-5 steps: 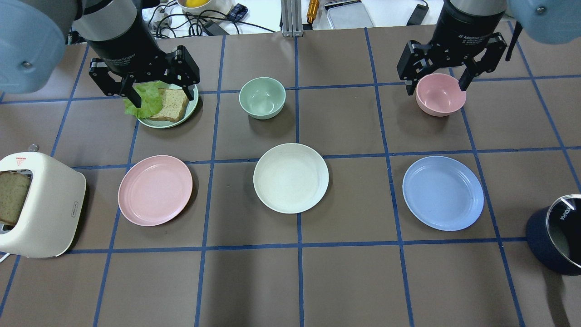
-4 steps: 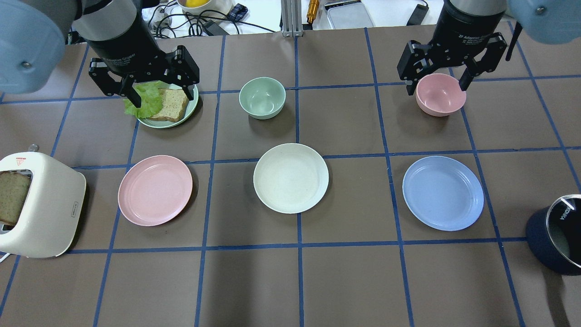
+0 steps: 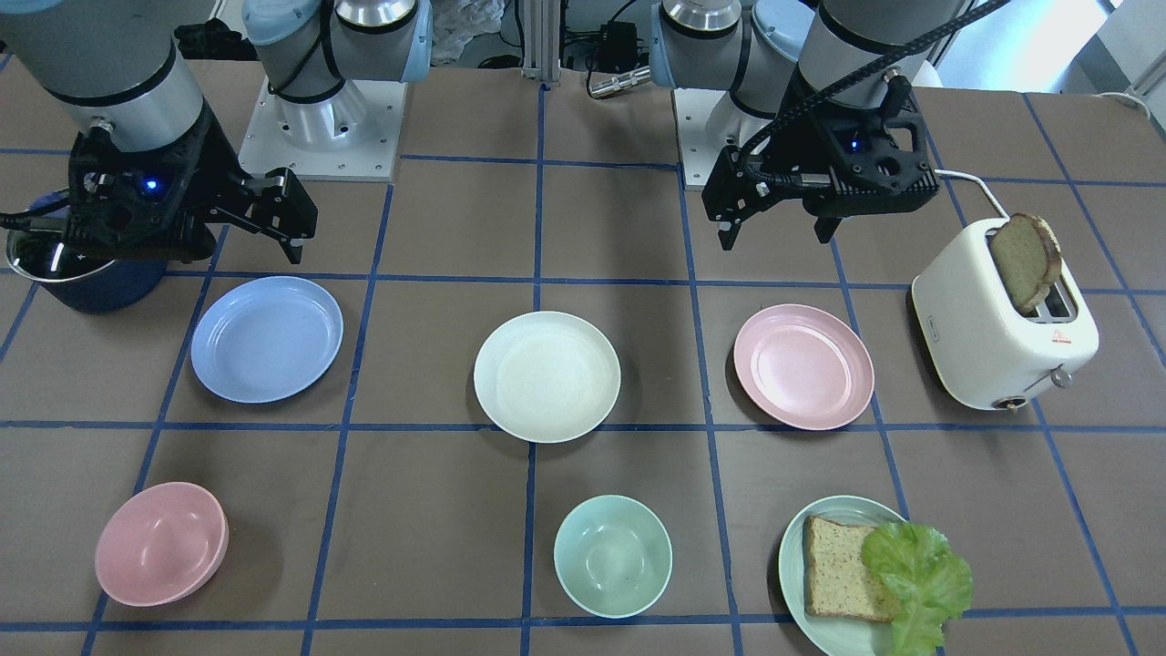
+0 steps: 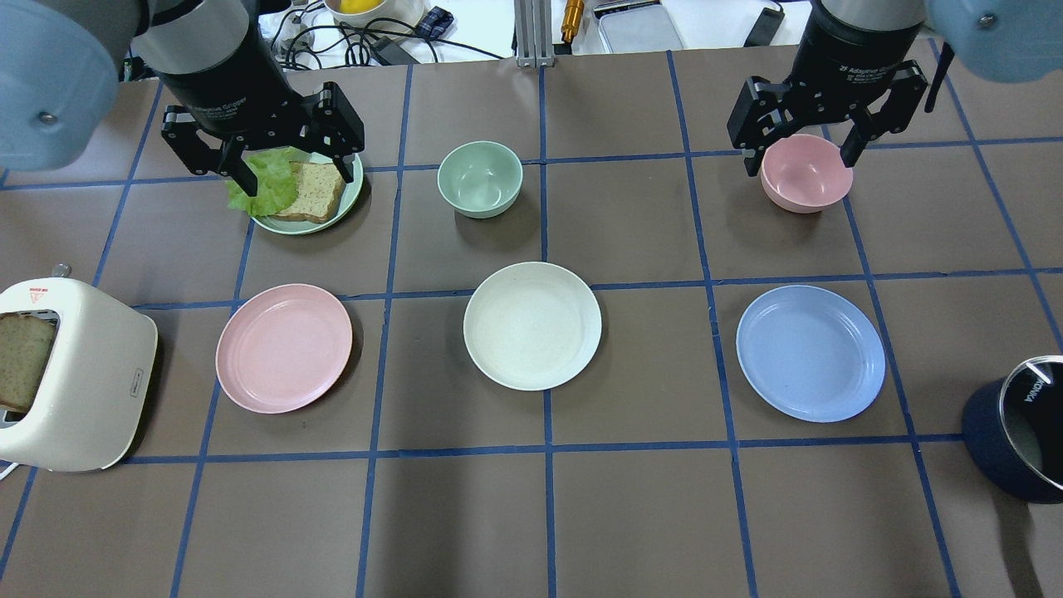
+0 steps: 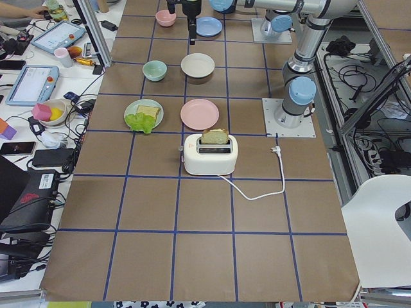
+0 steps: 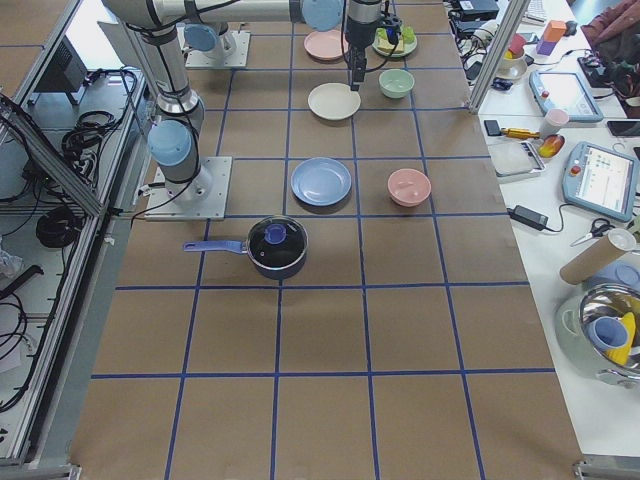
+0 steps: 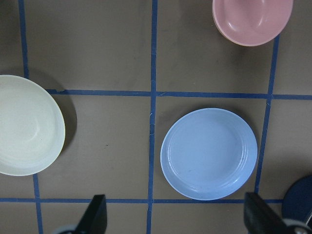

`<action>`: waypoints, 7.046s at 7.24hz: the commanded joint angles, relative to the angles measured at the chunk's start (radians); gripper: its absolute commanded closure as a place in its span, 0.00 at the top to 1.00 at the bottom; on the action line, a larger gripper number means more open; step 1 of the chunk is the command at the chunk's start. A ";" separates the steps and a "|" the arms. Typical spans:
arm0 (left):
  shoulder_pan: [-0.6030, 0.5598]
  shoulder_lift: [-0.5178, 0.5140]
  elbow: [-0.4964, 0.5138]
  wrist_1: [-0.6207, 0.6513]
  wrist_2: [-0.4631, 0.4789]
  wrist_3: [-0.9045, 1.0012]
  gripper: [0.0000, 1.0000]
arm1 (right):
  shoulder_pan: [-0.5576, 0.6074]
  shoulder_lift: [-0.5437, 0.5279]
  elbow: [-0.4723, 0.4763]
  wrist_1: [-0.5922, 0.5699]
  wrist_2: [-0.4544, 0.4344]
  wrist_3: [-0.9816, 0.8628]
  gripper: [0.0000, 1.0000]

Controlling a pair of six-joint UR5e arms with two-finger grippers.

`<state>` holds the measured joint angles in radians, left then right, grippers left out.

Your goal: Stack three plates with pink and blue

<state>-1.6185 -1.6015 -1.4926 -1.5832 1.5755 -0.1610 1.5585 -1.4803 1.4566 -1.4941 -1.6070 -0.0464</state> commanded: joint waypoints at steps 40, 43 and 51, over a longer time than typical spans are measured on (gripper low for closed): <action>-0.073 -0.177 -0.554 0.682 0.110 0.120 0.00 | -0.472 0.117 0.613 -0.549 0.006 -0.524 0.59; -0.213 -0.247 -0.292 0.488 0.094 -0.096 0.00 | -0.472 0.156 0.610 -0.551 0.030 -0.517 0.42; -0.498 -0.521 0.021 0.408 0.012 -0.460 0.00 | -0.472 0.166 0.578 -0.554 0.029 -0.512 0.00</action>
<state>-2.1081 -2.1062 -1.4767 -1.1703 1.5870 -0.6199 1.0861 -1.3153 2.0502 -2.0504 -1.5773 -0.5589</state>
